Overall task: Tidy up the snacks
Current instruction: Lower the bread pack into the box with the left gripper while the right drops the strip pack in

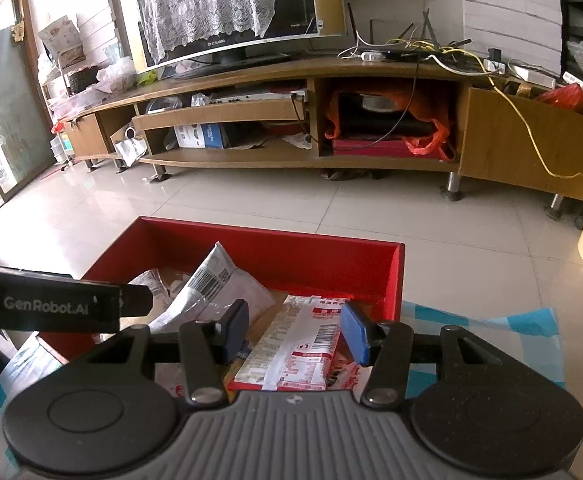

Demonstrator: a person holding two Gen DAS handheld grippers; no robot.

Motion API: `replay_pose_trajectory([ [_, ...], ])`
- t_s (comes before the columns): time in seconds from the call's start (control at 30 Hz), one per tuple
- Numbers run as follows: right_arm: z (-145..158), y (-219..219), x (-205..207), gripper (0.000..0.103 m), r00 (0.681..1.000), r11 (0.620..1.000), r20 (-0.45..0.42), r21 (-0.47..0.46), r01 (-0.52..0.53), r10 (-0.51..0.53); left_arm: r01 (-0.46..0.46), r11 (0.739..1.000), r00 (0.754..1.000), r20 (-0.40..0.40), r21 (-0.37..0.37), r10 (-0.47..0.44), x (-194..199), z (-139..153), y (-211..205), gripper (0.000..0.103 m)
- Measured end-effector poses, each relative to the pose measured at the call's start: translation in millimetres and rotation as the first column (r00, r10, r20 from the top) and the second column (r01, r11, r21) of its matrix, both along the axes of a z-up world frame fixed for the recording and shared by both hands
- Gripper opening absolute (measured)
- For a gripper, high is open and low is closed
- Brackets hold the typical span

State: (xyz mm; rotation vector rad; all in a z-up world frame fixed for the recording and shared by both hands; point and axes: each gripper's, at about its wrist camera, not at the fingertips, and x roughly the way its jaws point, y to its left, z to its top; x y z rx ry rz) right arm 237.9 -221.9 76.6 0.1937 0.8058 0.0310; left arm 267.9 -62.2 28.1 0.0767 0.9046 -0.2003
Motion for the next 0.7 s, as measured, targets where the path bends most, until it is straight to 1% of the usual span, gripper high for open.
replay_pose_trajectory([
  [0.17,1.2,0.5,-2.3,0.051,1.000,1.000,0.001,-0.015,-0.002,0.002,0.004,1.000,1.000,-0.003,0.000,-0.004,-2.8,1.6,0.9,0.086],
  [0.33,4.2,4.5,-5.3,0.054,1.000,0.999,0.004,-0.043,-0.010,0.010,0.011,1.000,1.000,-0.006,0.006,-0.011,-5.5,1.7,0.9,0.087],
  [0.7,9.6,8.6,-12.5,0.055,1.000,0.998,0.004,-0.065,-0.027,0.028,0.020,1.000,1.000,-0.005,0.006,-0.020,-17.5,5.7,5.5,0.089],
])
